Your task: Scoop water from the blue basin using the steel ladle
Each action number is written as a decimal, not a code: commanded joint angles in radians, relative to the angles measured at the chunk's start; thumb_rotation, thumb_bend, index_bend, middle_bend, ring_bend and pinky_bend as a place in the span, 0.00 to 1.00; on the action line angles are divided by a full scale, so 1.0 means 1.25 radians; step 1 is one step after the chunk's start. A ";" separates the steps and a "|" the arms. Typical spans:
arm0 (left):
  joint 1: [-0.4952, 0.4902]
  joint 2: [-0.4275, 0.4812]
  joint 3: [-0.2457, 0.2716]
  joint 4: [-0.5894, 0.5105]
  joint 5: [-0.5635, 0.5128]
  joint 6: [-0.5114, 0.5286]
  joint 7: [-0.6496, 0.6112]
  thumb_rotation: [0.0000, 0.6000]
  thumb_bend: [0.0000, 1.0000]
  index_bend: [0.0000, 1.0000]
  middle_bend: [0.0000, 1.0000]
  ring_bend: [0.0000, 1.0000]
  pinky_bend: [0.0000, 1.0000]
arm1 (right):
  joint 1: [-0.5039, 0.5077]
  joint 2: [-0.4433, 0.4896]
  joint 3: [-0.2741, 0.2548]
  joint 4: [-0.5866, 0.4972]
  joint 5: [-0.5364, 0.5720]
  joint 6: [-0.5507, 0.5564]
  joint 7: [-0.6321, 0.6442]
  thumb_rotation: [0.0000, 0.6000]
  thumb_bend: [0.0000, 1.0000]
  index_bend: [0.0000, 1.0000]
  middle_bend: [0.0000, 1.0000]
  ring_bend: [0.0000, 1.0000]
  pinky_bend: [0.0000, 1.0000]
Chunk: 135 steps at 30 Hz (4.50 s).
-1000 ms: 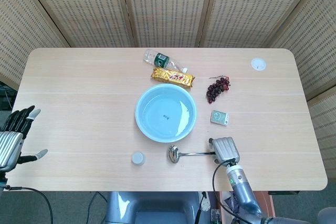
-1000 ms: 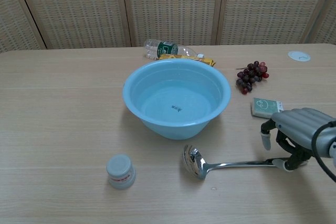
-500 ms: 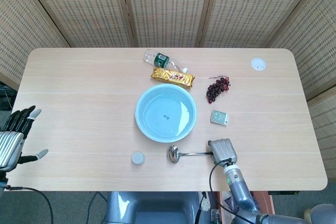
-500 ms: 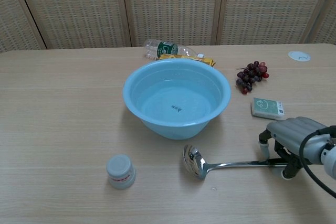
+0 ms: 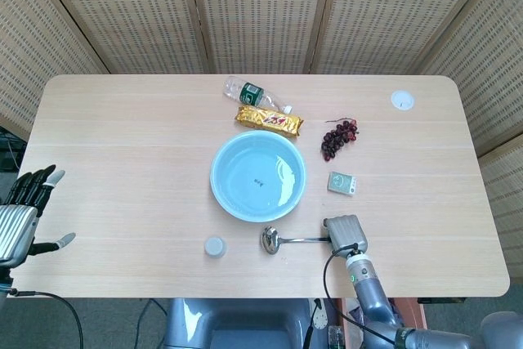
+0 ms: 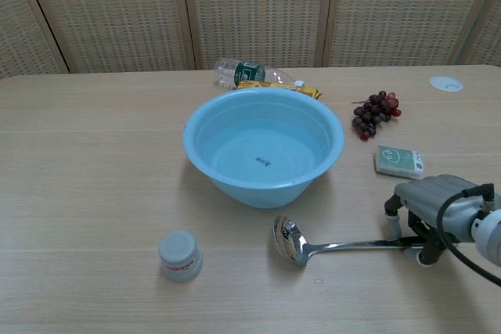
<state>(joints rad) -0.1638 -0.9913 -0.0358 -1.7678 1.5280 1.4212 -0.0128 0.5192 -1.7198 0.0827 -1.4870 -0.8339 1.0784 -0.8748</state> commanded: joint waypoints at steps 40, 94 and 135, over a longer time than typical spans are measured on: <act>-0.002 -0.003 0.008 -0.007 0.015 -0.003 0.014 1.00 0.00 0.00 0.00 0.00 0.00 | -0.080 0.312 -0.037 -0.225 -0.275 0.039 0.395 1.00 0.84 0.77 0.90 0.84 1.00; -0.049 0.002 -0.009 0.009 -0.055 -0.095 -0.021 1.00 0.00 0.00 0.00 0.00 0.00 | 0.558 0.032 0.083 0.156 0.251 0.165 -0.336 1.00 0.86 0.78 0.91 0.85 1.00; -0.053 -0.009 -0.006 0.017 -0.050 -0.088 -0.018 1.00 0.00 0.00 0.00 0.00 0.00 | 0.420 -0.103 -0.065 0.320 -0.111 0.150 -0.508 1.00 0.88 0.79 0.92 0.87 1.00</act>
<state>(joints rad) -0.2298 -1.0024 -0.0436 -1.7464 1.4656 1.3110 -0.0357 1.0641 -1.8629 0.0053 -1.0499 -0.9666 1.2589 -1.4783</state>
